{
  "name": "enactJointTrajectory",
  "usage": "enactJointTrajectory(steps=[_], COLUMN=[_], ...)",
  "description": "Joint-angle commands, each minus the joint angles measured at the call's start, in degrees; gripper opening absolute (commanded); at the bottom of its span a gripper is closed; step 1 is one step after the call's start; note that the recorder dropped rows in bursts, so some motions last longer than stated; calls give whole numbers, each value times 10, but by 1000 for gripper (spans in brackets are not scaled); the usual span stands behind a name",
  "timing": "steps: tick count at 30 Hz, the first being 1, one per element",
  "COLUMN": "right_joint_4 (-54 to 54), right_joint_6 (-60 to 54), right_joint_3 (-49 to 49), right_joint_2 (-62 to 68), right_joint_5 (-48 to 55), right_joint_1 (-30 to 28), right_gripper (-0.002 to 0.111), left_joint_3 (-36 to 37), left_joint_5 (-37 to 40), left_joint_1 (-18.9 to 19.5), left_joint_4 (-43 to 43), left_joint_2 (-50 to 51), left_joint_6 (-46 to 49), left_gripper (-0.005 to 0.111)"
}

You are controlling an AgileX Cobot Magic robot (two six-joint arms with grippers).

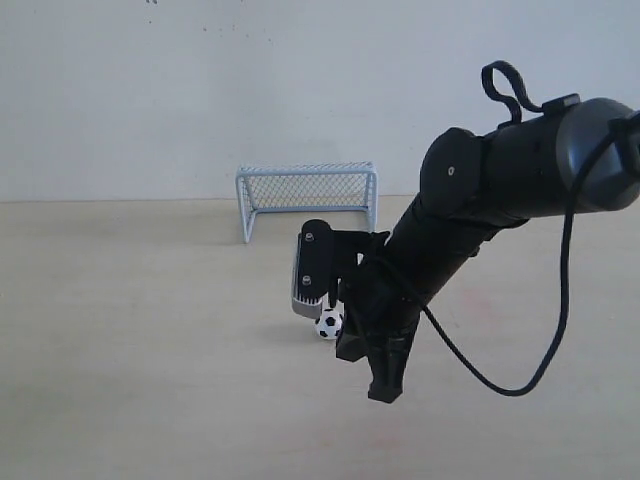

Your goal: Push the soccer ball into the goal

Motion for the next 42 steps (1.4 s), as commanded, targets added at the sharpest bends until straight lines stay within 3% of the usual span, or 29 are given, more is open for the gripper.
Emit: enactJointTrajectory(steps=[1,4,21,42], right_joint_4=[-9,-12,-12,-45], right_joint_6=[34,51,33,15], right_joint_3=[-36,-58,-41,-48], right_joint_2=[-1,-1,54,80], right_joint_5=[48,85,47,-71], right_joint_1=[1,1,1,10], right_gripper=[0,0,0,0], left_joint_3=[2,2,2,2], left_joint_5=[-3,-3,-3,-3], left_joint_1=[2,2,2,2], left_joint_4=[-2,-2,-2,-2], left_joint_2=[-1,-1,-1,-1], left_joint_6=[1,1,1,1], left_gripper=[4,4,4,4])
